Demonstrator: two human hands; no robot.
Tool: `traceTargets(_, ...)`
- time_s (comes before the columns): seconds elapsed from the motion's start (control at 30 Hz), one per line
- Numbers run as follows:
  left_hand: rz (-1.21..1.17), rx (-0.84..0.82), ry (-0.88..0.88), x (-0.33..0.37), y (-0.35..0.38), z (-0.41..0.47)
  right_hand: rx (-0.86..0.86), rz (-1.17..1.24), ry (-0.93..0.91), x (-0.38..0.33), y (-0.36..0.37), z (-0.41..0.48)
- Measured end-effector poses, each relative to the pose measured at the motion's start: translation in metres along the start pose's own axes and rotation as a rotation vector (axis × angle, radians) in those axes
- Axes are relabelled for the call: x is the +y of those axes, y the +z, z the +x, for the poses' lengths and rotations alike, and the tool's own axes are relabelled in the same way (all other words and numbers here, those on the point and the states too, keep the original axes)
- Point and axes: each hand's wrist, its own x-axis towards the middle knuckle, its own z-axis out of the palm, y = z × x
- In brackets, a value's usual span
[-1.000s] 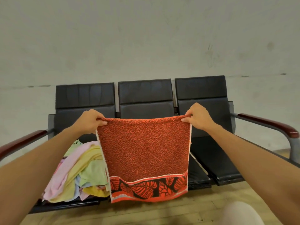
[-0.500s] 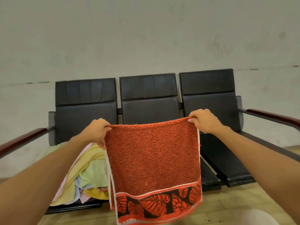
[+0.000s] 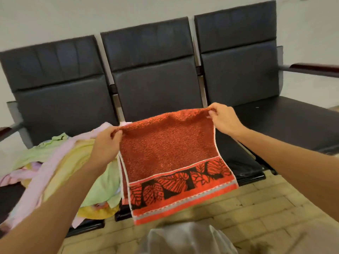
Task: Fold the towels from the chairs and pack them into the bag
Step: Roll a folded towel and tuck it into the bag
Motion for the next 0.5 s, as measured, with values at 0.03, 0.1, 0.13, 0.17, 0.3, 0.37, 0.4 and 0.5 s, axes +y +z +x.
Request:
traceTargets(0.03,0.092,-0.054,0.028,-0.010,0.009,-0.013,-0.050,-0.026,0.021,0.012,0.009,-0.010)
traceTargets(0.1,0.164,-0.192,0.059,-0.027,0.025,-0.042,-0.180,-0.051,0.083,0.030,0.021,-0.032)
traceTargets(0.13,0.168,-0.260,0.055,-0.034,0.031,-0.056,-0.254,-0.068,0.099,0.035,0.025,-0.043)
traceTargets(0.17,0.175,-0.314,0.051,-0.043,0.034,-0.065,-0.326,-0.100,0.093,0.038,0.027,-0.052)
traceTargets(0.3,0.316,-0.515,0.083,-0.070,0.038,-0.087,-0.545,-0.327,-0.010,0.046,0.029,-0.080)
traceTargets(0.37,0.411,-0.633,0.136,-0.085,0.039,-0.095,-0.628,-0.375,-0.037,0.050,0.033,-0.087)
traceTargets(0.4,0.453,-0.654,0.180,-0.093,0.040,-0.098,-0.652,-0.401,-0.058,0.051,0.036,-0.089)
traceTargets(0.5,0.445,-0.611,0.247,-0.110,0.046,-0.094,-0.657,-0.445,-0.101,0.059,0.047,-0.082)
